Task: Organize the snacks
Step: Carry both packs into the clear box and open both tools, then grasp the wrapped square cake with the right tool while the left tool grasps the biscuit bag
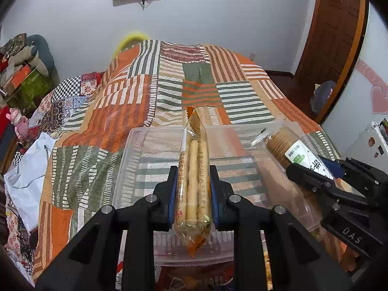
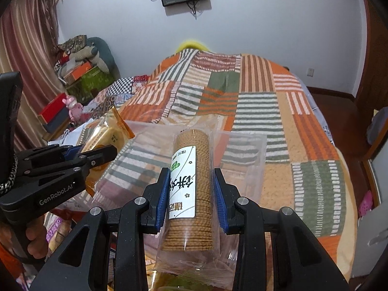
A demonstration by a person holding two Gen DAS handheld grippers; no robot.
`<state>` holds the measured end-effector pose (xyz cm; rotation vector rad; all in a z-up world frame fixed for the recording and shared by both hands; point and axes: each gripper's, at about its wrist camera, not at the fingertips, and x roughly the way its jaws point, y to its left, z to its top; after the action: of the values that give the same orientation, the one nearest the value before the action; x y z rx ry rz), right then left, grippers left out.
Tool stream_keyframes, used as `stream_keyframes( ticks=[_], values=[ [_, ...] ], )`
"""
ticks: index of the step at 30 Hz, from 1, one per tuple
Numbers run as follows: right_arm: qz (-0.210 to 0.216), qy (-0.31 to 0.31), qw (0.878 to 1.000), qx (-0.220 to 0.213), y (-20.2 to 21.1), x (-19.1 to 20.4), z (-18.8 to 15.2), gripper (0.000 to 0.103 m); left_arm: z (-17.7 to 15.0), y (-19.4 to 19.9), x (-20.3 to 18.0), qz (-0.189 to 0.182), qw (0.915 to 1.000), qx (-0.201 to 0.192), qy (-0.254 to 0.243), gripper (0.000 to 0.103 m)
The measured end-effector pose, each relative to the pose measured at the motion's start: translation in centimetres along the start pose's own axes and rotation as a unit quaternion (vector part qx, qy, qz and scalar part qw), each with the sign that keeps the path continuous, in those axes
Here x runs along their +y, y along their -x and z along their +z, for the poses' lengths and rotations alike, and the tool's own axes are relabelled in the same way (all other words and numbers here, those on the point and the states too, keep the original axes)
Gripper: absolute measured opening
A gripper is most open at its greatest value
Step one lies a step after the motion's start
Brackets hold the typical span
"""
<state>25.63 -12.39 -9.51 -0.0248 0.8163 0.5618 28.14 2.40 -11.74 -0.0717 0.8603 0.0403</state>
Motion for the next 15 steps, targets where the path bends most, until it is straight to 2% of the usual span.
stream_keyframes(
  ticks=[5, 7, 9, 12, 15],
  values=[
    [0.0, -0.006, 1.0, 0.013, -0.5, -0.1, 0.0, 0.032, 0.0, -0.3, -0.1, 0.001, 1.0, 0.009, 0.002, 0.024],
    [0.0, -0.007, 1.0, 0.019, -0.8, -0.2, 0.1, 0.035, 0.1, -0.1, -0.1, -0.004, 1.0, 0.008, 0.003, 0.032],
    [-0.009, -0.008, 1.0, 0.013, -0.5, -0.2, 0.2, 0.035, 0.0, 0.5, -0.1, 0.002, 1.0, -0.003, -0.003, 0.05],
    [-0.003, -0.011, 1.0, 0.004, 0.4, -0.4, 0.3, 0.035, -0.2, 2.2, -0.5, 0.012, 0.9993, -0.029, -0.019, 0.053],
    [-0.004, -0.007, 1.0, -0.005, 1.6, -0.4, 0.3, 0.035, -0.5, 4.1, -0.8, 0.006, 0.9986, -0.044, -0.029, 0.056]
  ],
)
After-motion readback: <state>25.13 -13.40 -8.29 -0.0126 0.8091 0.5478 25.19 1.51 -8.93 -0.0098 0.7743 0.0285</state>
